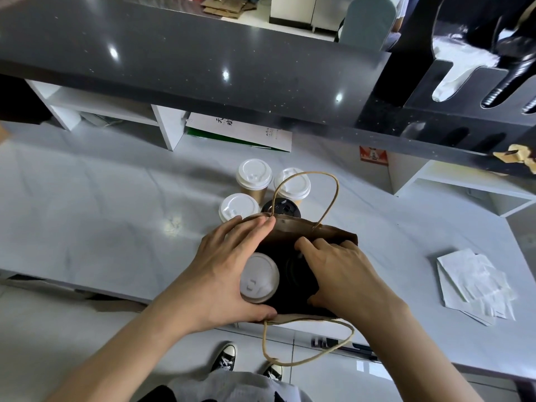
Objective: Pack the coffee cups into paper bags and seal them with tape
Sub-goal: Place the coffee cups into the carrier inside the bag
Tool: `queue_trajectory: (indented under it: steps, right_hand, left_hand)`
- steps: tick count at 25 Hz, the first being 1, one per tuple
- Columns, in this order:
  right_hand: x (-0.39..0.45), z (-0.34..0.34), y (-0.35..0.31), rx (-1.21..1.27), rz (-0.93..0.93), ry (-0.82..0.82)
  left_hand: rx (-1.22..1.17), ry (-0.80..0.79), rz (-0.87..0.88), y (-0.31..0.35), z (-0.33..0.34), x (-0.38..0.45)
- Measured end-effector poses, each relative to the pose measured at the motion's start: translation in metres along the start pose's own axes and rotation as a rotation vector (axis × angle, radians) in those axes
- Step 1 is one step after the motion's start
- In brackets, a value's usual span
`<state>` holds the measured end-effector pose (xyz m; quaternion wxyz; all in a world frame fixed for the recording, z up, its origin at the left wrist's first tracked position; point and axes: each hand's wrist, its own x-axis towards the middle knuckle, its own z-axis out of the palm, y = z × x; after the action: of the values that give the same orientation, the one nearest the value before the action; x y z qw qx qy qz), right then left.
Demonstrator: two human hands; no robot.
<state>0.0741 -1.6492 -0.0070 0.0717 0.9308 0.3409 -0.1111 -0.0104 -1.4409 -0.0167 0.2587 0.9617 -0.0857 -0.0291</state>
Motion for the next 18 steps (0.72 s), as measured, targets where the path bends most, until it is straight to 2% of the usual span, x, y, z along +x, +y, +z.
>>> queue_trajectory:
  steps: [18]
  right_hand:
    - [0.011,0.005,-0.013,-0.112,0.044,-0.066]
  left_hand:
    - [-0.065,-0.014,-0.001,0.0,0.001,0.001]
